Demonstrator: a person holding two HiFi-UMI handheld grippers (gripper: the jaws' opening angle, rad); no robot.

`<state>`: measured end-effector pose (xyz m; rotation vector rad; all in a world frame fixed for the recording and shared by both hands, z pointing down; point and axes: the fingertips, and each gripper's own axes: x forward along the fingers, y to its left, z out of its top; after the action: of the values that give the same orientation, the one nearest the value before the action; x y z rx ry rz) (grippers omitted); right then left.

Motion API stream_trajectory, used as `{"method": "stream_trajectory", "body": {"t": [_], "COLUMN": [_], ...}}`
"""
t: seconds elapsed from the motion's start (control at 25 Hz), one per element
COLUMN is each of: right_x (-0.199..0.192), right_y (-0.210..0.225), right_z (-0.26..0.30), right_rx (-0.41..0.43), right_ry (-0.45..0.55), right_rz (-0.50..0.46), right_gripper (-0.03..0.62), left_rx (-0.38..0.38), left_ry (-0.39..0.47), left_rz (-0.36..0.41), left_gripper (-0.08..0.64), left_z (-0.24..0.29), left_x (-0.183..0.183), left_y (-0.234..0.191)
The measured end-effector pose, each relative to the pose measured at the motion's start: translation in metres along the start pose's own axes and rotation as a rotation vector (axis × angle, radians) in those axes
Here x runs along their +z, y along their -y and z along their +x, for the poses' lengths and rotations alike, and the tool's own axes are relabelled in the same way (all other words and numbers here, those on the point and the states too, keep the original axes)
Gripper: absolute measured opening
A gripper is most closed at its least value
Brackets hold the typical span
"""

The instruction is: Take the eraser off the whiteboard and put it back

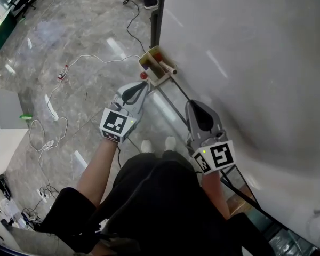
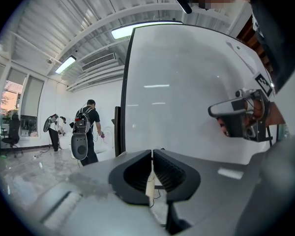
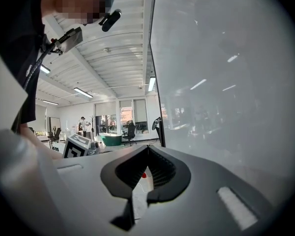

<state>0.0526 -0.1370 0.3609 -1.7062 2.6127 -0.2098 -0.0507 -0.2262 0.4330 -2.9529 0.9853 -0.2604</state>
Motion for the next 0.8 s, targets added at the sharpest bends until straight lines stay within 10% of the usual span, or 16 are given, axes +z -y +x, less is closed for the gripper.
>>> {"method": "stream_trajectory", "body": {"t": [0.8], "right_x": [-0.007], "right_y": [0.02], "right_z": [-0.018], "right_rx": [-0.024], "right_ry": [-0.026], "right_rz": [-0.008], "right_gripper": [0.009], "left_rx": [0.034], "left_ry": [-0.127], "left_rz": [0.192], "left_gripper": [0.347], "left_z": [0.049], "left_x": [-0.034], "left_y": [-0.006]}}
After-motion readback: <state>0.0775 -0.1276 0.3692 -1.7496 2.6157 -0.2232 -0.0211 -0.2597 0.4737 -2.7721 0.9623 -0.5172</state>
